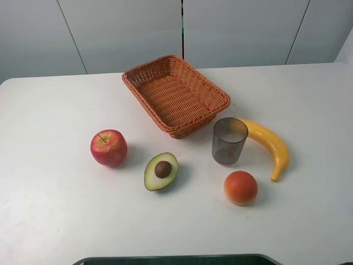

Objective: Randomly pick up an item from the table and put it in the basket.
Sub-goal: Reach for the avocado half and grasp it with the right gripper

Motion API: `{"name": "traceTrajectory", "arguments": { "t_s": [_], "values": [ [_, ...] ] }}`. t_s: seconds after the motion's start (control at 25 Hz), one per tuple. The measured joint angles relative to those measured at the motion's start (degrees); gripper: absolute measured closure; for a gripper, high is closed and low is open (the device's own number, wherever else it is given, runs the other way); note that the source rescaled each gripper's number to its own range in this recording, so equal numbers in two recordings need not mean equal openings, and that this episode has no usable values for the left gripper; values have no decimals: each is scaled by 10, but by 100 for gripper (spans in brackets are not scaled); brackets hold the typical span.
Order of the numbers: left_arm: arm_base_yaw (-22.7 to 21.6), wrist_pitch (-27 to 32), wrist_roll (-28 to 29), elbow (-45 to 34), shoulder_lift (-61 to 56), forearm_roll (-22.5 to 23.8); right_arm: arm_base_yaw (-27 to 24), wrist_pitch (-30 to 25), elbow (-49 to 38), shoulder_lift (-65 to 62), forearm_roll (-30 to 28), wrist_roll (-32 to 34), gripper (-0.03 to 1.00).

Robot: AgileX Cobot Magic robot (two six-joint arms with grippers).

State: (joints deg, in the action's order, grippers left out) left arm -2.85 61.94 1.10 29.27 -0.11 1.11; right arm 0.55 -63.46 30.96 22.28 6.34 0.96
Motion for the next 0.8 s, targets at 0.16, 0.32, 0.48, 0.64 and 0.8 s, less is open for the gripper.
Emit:
{"name": "traceTrajectory", "arguments": {
  "t_s": [0.16, 0.32, 0.48, 0.64, 0.8],
  "values": [
    [0, 0, 0, 0, 0, 0, 19, 1, 54, 116, 4, 0, -3],
    [0, 0, 0, 0, 0, 0, 112, 25, 102, 220, 3, 0, -3],
    [0, 0, 0, 0, 0, 0, 226, 63, 150, 327, -12, 38, -3],
    [0, 0, 0, 0, 0, 0, 319, 82, 200, 433, -27, 153, -3],
    [0, 0, 0, 0, 0, 0, 382, 105, 252, 535, -48, 269, -3]
  ]
}}
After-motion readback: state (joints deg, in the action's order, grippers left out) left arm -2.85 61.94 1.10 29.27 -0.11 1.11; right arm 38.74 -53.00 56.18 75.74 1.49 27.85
